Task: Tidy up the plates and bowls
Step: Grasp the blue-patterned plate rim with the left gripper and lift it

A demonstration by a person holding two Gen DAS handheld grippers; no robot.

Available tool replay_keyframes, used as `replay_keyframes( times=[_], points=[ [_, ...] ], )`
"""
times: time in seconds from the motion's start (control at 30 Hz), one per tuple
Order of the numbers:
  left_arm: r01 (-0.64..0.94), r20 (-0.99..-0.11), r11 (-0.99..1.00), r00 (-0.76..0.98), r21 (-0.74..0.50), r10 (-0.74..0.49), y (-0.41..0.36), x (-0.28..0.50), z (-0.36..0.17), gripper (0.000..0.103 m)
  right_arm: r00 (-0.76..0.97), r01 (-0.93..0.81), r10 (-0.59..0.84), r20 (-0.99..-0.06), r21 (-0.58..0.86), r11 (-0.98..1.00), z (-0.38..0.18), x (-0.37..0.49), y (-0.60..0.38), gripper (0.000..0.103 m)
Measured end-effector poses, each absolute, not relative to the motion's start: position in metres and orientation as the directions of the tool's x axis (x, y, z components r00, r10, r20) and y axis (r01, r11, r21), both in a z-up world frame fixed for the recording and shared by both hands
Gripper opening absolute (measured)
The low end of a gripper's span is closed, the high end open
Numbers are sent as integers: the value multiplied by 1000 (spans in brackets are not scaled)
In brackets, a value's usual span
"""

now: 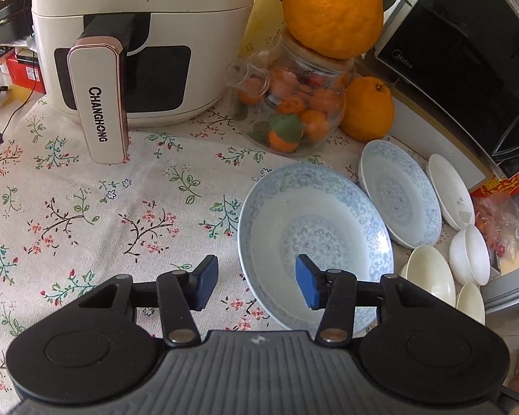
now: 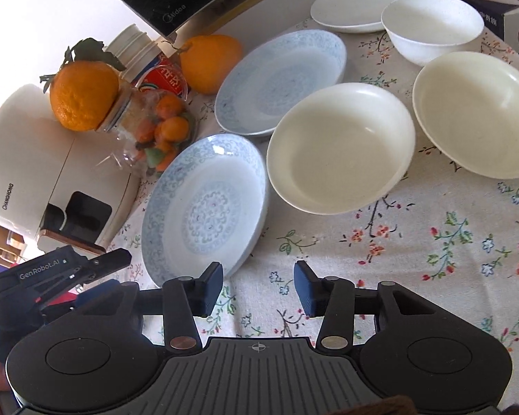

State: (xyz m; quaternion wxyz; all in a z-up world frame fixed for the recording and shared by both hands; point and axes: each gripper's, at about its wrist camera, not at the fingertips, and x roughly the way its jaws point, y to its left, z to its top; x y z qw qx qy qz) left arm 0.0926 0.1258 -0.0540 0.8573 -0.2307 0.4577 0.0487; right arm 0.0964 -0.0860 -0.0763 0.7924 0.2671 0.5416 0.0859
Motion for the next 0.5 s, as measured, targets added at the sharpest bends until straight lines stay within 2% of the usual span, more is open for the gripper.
replay_keyframes(
  times=[0.37,0.4,0.5],
  points=[
    [-308,-828,899,553,-311,-97,135,136,-84,29,462,227,369,-807,509,830,-98,132,-68,42],
    [-309,-827,901,554,-306,-91,136,140,-87,23,467,229,366,-805,510,829,-100,135,-67,38],
    [-301,-827,902,553,-310,-100,135,147,-94,19,486,230,355,-799,508,830,-102,141,-62,27]
  ],
)
